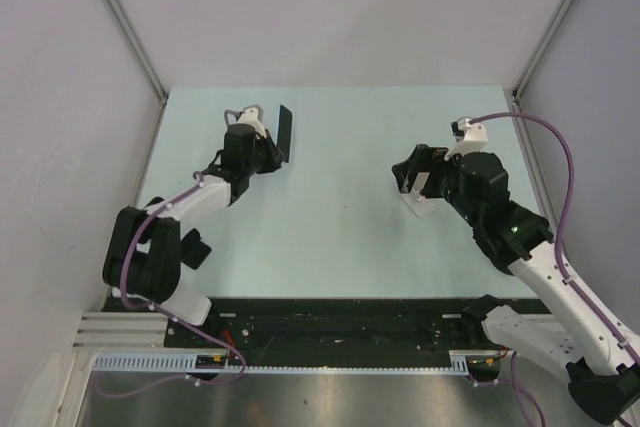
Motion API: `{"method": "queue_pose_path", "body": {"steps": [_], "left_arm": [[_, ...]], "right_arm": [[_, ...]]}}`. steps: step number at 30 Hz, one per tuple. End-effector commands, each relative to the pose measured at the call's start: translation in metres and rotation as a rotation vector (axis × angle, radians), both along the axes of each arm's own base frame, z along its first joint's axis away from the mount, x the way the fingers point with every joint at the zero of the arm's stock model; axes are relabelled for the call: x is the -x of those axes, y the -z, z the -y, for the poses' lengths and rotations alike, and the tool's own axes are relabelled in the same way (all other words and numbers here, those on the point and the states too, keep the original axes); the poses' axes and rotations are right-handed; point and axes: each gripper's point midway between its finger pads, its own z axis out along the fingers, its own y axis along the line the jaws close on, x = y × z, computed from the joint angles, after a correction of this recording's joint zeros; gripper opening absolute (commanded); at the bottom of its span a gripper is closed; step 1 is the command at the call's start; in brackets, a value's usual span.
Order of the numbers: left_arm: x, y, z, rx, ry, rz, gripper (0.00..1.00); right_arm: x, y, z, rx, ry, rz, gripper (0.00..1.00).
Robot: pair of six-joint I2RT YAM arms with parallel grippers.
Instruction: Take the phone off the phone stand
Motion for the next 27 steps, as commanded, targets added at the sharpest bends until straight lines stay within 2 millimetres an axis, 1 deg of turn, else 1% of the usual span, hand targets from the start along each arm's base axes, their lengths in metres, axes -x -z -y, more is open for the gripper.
{"method": "queue_pose_path", "body": {"steps": [1,2,3,4,6,7,8,11,18,21,24,25,27], "left_arm": [[-0.031,-0.016,-0.001,0.075,0.036,0.001,0.0],[-0.036,-0.018,0.0,0.084,0.049,-0.007,0.0],[-0.039,-0.013,-0.002,0.082,0.046,-0.02,0.0],[-0.042,-0.004,-0.007,0.076,0.038,-0.046,0.0],[-0.046,-0.001,-0.01,0.075,0.034,-0.055,0.0],[-0.048,0.007,-0.015,0.072,0.026,-0.071,0.0],[-0.051,0.008,-0.017,0.073,0.02,-0.074,0.0],[-0.055,0.025,-0.024,0.086,0.015,-0.117,0.0],[-0.059,0.05,-0.029,0.106,0.015,-0.181,0.0],[-0.057,0.061,-0.029,0.114,0.013,-0.211,0.0],[-0.055,0.068,-0.03,0.12,0.012,-0.23,0.01],[-0.054,0.07,-0.03,0.12,0.009,-0.236,0.02],[-0.053,0.074,-0.032,0.116,0.001,-0.244,0.11]], "right_arm": [[0.002,0.001,0.009,0.044,0.011,0.012,1.0],[0.003,0.003,0.01,0.049,0.014,0.005,1.0],[0.003,0.005,0.01,0.051,0.014,0.001,1.0],[0.003,0.006,0.01,0.053,0.014,-0.002,1.0],[0.004,0.011,0.008,0.056,0.006,-0.016,1.0],[0.004,0.013,0.009,0.059,0.007,-0.021,1.0],[0.004,0.015,0.009,0.06,0.008,-0.028,1.0],[0.003,0.023,0.007,0.071,0.004,-0.054,1.0],[0.0,0.032,0.005,0.089,-0.006,-0.08,1.0],[-0.001,0.033,0.003,0.086,-0.009,-0.085,1.0],[-0.001,0.033,0.003,0.082,-0.007,-0.087,1.0],[-0.001,0.034,0.003,0.083,-0.007,-0.09,1.0],[-0.001,0.033,0.004,0.081,-0.002,-0.089,1.0]]}}
